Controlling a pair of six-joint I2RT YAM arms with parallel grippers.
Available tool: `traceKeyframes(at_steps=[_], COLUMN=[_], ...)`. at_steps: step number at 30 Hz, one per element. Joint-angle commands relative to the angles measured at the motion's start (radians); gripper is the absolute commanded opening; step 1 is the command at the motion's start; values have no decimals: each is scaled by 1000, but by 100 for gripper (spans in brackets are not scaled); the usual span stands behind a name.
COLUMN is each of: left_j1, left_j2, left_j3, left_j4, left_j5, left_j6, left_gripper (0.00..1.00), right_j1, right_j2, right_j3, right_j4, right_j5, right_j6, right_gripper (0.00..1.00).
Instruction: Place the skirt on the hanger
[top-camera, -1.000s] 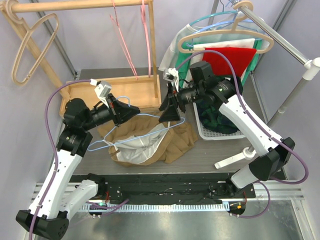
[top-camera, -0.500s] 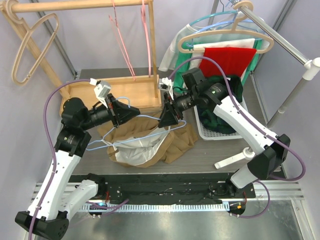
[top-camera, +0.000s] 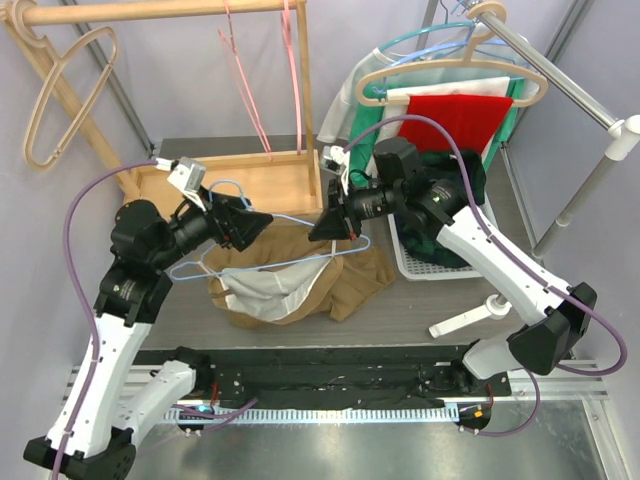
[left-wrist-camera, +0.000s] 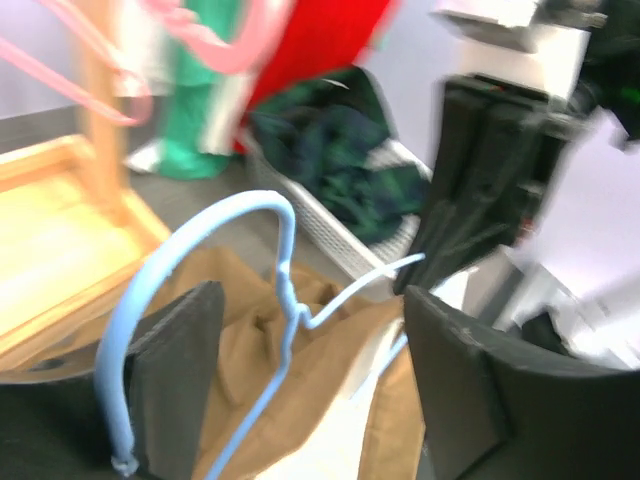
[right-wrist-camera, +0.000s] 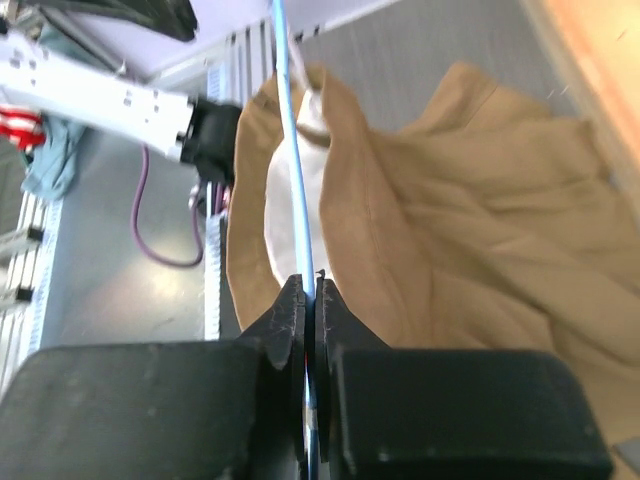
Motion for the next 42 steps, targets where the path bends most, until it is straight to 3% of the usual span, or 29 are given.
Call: traceKeyframes(at_steps=[1,3,6,10,16,30,42], left_j1=[6,6,6,6,6,6,6], left_j2=[-41,-37,-32,-23,-23,-14,-4], left_j3=[119,167,230,282,299,300,265], left_j4=[-133,-210,-299,-356,-390,-482,-482], left_j5=[-443,-546,-828,-965,-987,-1047,-1037], left_j6=[29,18,-12,-14,-20,-59,-63], left_gripper=[79,82,86,89,91,91,91], right_j1=[-14,-11,-9,6,34,264,307], right_j2=[-2,27,80,130,215,418,579], right_j3=[111,139,203,260,389,801,969], right_j4=[161,201,228,251,253,342,553], right_j5=[165,219,248,227,254,737,1053], right_j6=[139,161,194,197,207,254,211], right_gripper=[1,1,1,1,1,1,1])
